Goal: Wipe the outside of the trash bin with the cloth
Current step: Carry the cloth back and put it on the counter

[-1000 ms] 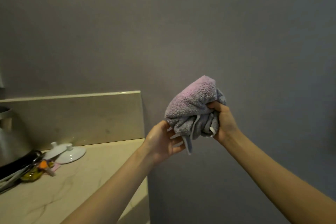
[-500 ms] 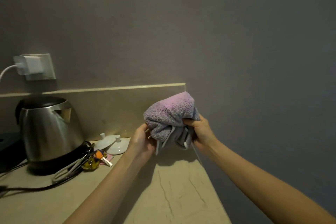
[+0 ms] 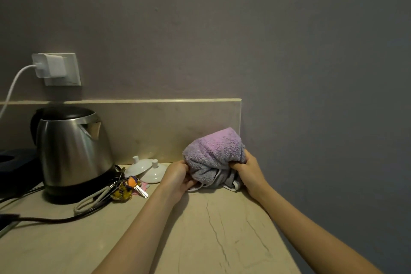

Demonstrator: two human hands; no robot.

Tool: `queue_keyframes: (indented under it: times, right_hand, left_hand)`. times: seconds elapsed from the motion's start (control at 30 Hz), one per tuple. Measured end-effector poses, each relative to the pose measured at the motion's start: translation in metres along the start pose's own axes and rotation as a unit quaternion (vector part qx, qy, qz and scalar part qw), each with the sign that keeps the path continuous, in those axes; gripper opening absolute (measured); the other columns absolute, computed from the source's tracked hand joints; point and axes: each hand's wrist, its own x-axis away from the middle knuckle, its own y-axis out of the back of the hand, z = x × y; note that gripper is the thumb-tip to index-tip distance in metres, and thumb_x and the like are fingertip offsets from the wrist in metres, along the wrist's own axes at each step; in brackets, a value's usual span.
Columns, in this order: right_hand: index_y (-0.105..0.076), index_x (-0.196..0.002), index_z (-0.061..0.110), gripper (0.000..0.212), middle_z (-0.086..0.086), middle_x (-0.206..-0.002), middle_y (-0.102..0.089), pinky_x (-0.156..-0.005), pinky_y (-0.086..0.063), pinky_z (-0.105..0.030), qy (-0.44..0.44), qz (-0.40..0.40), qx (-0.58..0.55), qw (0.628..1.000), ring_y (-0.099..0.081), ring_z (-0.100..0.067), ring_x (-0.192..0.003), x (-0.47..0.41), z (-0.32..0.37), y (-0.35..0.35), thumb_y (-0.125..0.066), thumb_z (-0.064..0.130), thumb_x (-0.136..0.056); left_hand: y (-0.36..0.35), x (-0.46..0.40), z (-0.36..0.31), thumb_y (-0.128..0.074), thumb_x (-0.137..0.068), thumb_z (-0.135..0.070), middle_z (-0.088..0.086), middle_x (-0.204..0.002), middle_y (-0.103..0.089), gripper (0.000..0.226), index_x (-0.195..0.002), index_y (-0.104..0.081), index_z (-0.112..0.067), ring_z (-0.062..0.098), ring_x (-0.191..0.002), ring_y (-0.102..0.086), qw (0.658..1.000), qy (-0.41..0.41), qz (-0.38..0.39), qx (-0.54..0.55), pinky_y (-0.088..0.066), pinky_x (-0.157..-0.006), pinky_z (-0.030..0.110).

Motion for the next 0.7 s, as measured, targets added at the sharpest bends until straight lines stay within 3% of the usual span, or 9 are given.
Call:
queue_keyframes:
  times: [0.07, 0.17, 0.3, 0.4, 0.5, 0.7]
  right_hand:
    - [-0.060, -0.118, 0.019, 0.048, 0.001, -0.110, -0.070, -0.083, -0.056, -0.022, 0.007, -0.005, 0.012, 1.000, -0.066, -0.013, -0.101, 0.001, -0.001, 0.000, -0.052, -0.013, -0.084]
    - [-0.054, -0.127, 0.013, 0.046, -0.003, -0.115, -0.066, -0.087, -0.052, -0.026, 0.005, -0.011, 0.030, 0.999, -0.064, -0.016, -0.105, 0.002, -0.002, 0.000, -0.056, -0.007, -0.086]
    - [-0.052, -0.115, 0.013, 0.033, 0.000, -0.104, -0.064, -0.076, -0.052, -0.026, -0.003, -0.036, 0.069, 0.997, -0.062, -0.019, -0.097, 0.001, -0.004, 0.002, -0.063, 0.002, -0.086]
    - [-0.059, -0.111, 0.009, 0.027, -0.009, -0.105, -0.067, -0.087, -0.054, -0.043, -0.004, -0.057, 0.098, 0.994, -0.064, -0.027, -0.099, 0.000, -0.005, 0.002, -0.065, 0.004, -0.085]
    - [-0.063, -0.109, 0.014, 0.023, -0.007, -0.106, -0.070, -0.091, -0.052, -0.041, -0.003, -0.048, 0.146, 0.988, -0.064, -0.025, -0.102, 0.000, -0.005, 0.001, -0.063, 0.010, -0.087]
    - [-0.063, -0.104, 0.020, 0.017, -0.004, -0.102, -0.069, -0.081, -0.044, -0.029, -0.004, -0.048, 0.176, 0.983, -0.062, -0.020, -0.096, 0.001, -0.002, 0.001, -0.062, 0.015, -0.088]
  left_hand:
    - [0.003, -0.002, 0.000, -0.022, -0.090, 0.011, 0.011, -0.087, -0.064, 0.045, -0.114, -0.057, -0.006, 0.023, -0.077, -0.061, 1.000, 0.002, 0.003, -0.017, -0.054, -0.067, 0.035]
    - [0.004, -0.003, 0.000, -0.027, -0.092, 0.006, 0.006, -0.077, -0.067, 0.040, -0.099, -0.061, -0.014, 0.018, -0.065, -0.062, 0.998, 0.006, 0.004, -0.056, -0.055, -0.048, 0.025]
    - [0.004, -0.001, 0.001, -0.036, -0.092, -0.001, -0.003, -0.052, -0.068, 0.033, -0.083, -0.064, -0.018, 0.011, -0.047, -0.063, 0.995, -0.009, 0.012, -0.097, -0.051, -0.041, 0.020]
    - [0.004, 0.003, 0.004, -0.040, -0.089, 0.000, 0.001, -0.061, -0.072, 0.031, -0.081, -0.067, -0.014, 0.014, -0.054, -0.069, 0.993, -0.026, 0.011, -0.115, -0.059, -0.056, 0.030]
    - [0.001, 0.007, 0.008, -0.042, -0.085, 0.000, 0.022, -0.089, -0.073, 0.026, -0.083, -0.068, -0.003, 0.035, -0.086, -0.070, 0.990, -0.045, -0.015, -0.132, -0.054, -0.086, 0.052]
    - [-0.004, 0.014, 0.013, -0.042, -0.086, -0.005, 0.024, -0.099, -0.070, 0.025, -0.084, -0.067, -0.004, 0.038, -0.097, -0.065, 0.982, -0.090, -0.052, -0.159, -0.051, -0.089, 0.052]
